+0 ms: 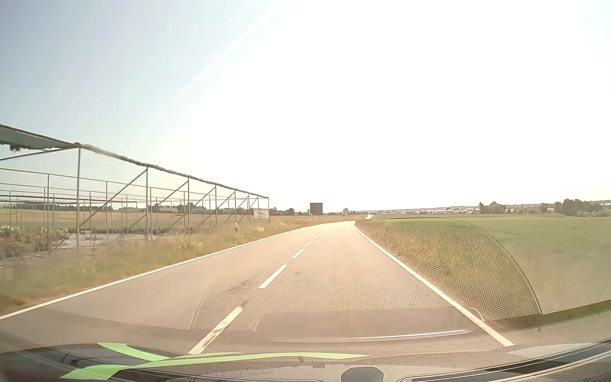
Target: Follow the waypoints while adhering to traffic rules and regulations
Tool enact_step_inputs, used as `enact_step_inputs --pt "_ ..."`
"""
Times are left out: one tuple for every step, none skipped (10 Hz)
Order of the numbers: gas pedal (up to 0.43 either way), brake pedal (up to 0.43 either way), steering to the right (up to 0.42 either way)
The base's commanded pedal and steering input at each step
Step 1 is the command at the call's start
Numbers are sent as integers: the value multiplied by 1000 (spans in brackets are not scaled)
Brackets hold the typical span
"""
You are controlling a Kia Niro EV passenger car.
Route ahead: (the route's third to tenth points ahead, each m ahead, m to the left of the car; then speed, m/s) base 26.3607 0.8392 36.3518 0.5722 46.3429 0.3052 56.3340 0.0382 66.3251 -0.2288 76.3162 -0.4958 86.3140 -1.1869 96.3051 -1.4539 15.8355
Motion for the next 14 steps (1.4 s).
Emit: enact_step_inputs --pt "177 0 0" --pt "177 0 1" --pt "177 0 0" --pt "177 0 1" --pt "169 0 1" --pt "169 0 1" --pt "177 0 1" --pt "197 0 1" --pt "228 0 1" --pt "240 0 1" --pt "248 0 1" --pt "248 0 1" --pt "248 0 1" --pt "248 0 1"
